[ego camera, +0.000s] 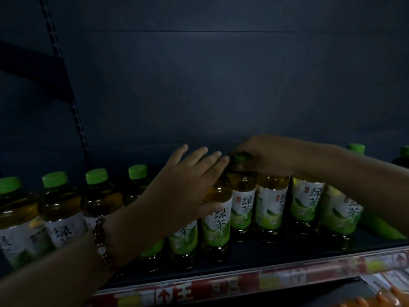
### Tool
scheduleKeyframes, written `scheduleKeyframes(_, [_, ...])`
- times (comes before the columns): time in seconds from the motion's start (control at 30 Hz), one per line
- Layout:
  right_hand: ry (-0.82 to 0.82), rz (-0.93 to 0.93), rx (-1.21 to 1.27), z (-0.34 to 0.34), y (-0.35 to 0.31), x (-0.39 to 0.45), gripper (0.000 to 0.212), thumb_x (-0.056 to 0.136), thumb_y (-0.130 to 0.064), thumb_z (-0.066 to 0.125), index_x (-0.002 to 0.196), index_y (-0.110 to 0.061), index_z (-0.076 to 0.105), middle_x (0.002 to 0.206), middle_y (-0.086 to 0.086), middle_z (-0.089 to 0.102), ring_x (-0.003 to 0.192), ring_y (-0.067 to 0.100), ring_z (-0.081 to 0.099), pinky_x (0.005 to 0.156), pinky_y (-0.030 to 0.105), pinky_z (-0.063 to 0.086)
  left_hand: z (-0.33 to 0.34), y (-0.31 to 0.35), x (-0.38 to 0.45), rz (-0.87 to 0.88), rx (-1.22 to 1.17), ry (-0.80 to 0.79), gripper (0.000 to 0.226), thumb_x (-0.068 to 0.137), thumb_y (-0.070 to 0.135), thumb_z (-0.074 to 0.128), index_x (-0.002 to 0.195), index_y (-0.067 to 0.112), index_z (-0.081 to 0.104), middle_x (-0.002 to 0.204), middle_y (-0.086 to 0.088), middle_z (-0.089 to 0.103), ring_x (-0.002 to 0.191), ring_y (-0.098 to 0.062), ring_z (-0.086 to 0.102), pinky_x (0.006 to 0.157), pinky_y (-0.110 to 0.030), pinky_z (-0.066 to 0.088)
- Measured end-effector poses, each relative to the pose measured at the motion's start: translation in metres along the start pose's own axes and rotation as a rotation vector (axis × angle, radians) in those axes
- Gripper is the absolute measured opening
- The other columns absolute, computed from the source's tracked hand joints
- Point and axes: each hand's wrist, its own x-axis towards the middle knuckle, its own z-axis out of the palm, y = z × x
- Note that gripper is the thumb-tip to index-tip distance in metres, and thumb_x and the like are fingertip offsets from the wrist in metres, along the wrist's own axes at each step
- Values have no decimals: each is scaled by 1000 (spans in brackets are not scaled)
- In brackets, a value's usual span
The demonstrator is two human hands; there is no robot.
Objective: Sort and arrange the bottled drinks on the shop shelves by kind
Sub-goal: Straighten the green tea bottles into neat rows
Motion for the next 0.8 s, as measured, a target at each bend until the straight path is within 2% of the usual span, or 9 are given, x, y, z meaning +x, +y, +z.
scheduleKeyframes(0.13, [-28, -18, 1, -4, 0, -4, 25, 95, -32, 55, 117, -24, 63, 106, -6, 68, 89, 9, 63, 81, 39, 54, 1, 2, -3, -12, 4, -7, 84, 84, 66, 39, 147, 10, 38, 148, -9, 49, 134, -29, 47, 107, -54, 40])
scheduleKeyframes(0.27, [-37, -30, -14, -6, -2, -7, 22, 96, -32, 54, 114, -25, 62, 104, -6, 66, 84, 6, 60, 76, 33, 53, 2, 2, -4, -19, -13, -5, 84, 84, 65, 40, 147, 10, 37, 147, -9, 49, 133, -28, 48, 107, -52, 39])
scheduleKeyframes(0.4, [-53, -27, -41, -8, -4, -10, 22, 96, -33, 53, 113, -22, 62, 102, -5, 66, 85, 9, 61, 78, 39, 53, 1, 2, -3, -18, -15, -20, 84, 84, 65, 39, 146, 9, 37, 146, -9, 50, 133, -28, 49, 106, -52, 40])
scheduleKeyframes(0.6, [-60, -39, -26, -10, -3, -15, 28, 96, -33, 53, 122, -25, 60, 97, -15, 57, 73, -5, 51, 67, 22, 41, -1, 2, -5, -43, -40, -69, 86, 83, 66, 41, 149, 10, 36, 149, -8, 46, 137, -27, 45, 108, -51, 39])
scheduleKeyframes(0.73, [-36, -38, -39, -6, -4, -18, 27, 97, -34, 52, 121, -25, 60, 95, -12, 63, 71, -4, 53, 61, 20, 42, -6, 6, 0, -55, -36, -77, 86, 80, 65, 39, 144, 7, 43, 142, -12, 53, 134, -32, 47, 106, -54, 40])
scheduleKeyframes(0.8, [-25, -24, -16, -5, -2, -22, 31, 96, -38, 52, 123, -26, 60, 101, -11, 65, 77, 0, 58, 65, 19, 44, -9, 11, 5, -68, -44, -69, 88, 80, 68, 39, 143, 7, 45, 140, -13, 55, 134, -33, 47, 107, -54, 39])
